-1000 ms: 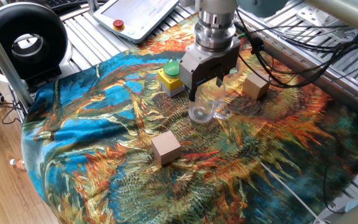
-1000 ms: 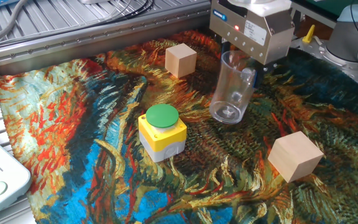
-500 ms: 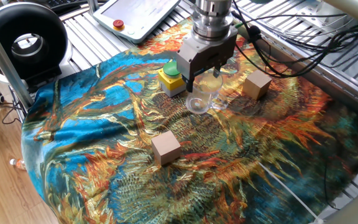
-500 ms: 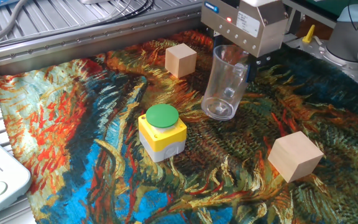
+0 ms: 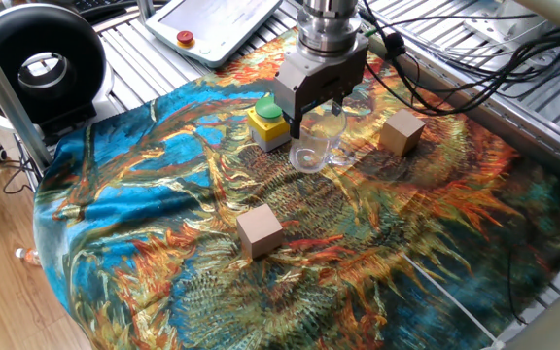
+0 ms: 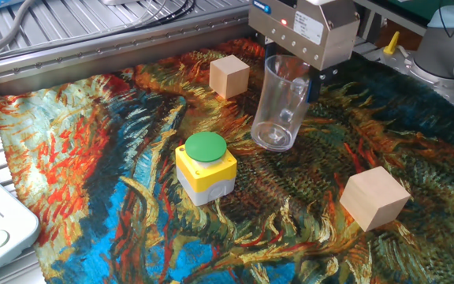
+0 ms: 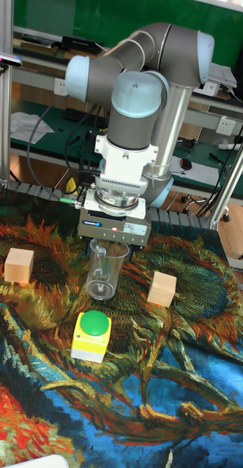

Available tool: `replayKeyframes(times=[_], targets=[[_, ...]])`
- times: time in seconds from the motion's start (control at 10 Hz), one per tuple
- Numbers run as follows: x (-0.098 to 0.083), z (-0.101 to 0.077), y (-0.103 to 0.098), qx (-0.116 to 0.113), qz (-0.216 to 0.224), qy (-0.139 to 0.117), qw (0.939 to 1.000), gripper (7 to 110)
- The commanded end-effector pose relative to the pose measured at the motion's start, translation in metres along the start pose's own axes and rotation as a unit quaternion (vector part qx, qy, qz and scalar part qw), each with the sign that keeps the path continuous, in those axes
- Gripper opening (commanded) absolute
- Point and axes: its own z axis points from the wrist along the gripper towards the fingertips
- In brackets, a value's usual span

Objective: Pick up the cup

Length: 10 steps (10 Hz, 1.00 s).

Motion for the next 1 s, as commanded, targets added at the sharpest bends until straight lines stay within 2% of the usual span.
replayKeyframes(times=[0.0, 0.2, 0.5, 0.9], targets=[[-0.003, -0.004, 0.0, -0.001, -0.001, 0.001, 1.0, 88], [-0.006, -0.007, 0.002, -0.001, 0.0, -0.002, 1.0, 88], [-0.001, -0.013, -0.004, 0.016, 0.0, 0.0, 0.9999, 88], [0.006, -0.024, -0.002, 0.009, -0.002, -0.001, 1.0, 88]])
